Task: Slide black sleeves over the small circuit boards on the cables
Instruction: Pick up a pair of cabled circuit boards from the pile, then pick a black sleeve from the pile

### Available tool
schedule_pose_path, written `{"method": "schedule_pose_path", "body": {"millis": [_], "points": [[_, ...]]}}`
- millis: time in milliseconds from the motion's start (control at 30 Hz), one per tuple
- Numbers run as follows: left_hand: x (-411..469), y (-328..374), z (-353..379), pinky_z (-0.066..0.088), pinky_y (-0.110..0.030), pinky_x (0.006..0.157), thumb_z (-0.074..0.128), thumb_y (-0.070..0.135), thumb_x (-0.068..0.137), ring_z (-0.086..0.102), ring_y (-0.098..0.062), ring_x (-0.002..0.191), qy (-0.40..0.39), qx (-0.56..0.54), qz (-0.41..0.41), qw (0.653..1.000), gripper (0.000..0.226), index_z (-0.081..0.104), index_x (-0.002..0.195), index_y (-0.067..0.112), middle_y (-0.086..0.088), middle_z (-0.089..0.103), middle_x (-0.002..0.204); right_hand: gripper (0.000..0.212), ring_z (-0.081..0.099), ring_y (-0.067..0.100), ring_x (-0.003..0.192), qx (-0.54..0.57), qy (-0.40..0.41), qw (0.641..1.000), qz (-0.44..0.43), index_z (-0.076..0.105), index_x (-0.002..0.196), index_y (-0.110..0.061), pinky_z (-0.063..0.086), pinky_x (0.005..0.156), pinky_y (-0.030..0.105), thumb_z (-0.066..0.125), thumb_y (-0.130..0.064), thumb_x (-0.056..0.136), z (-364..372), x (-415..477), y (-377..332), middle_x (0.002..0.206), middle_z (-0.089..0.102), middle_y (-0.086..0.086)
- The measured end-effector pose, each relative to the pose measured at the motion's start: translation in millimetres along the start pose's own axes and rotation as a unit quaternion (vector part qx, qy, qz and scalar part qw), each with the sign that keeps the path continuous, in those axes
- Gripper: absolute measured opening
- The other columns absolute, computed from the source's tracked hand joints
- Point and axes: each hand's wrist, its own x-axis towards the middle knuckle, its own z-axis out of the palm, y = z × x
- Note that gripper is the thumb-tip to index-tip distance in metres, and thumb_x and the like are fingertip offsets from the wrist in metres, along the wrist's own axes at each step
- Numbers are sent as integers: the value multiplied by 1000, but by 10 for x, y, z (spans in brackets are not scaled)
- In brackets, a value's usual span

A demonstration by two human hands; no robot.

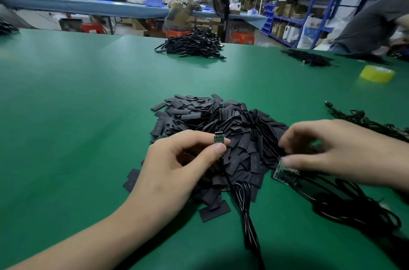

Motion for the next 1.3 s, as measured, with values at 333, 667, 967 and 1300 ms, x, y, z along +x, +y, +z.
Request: {"method": "schedule_pose_path", "body": {"millis": [333,667,967,1300], "points": [[22,32,-39,48,-23,54,78,32,81,58,-7,59,43,-35,7,998,6,72,81,31,8,70,71,13,74,13,82,423,5,898,-119,70,96,-14,56,81,25,60,-22,100,656,38,-726,86,78,1],[193,-59,-269,49,-39,74,72,15,89,62,-21,97,-135,481,253,828,27,75,112,29,12,69,103,36,27,10,49,449,44,892,-34,45,68,-21,26,43,17,54,-36,100,573,57,-398,55,32,-11],[284,-123,-367,55,-32,79,66,25,94,67,-18,91,-192,458,276,823,17,79,104,25,10,71,101,40,35,6,57,314,79,942,-84,67,84,-27,30,57,29,54,-63,91,741,14,-400,60,42,-11],[122,-33,-184,53,-15,69,72,18,92,71,0,72,-100,214,139,962,9,77,97,23,15,74,82,14,45,-1,58,387,91,913,-91,70,87,-21,35,59,12,75,-35,87,852,8,-427,62,54,-16]]}}
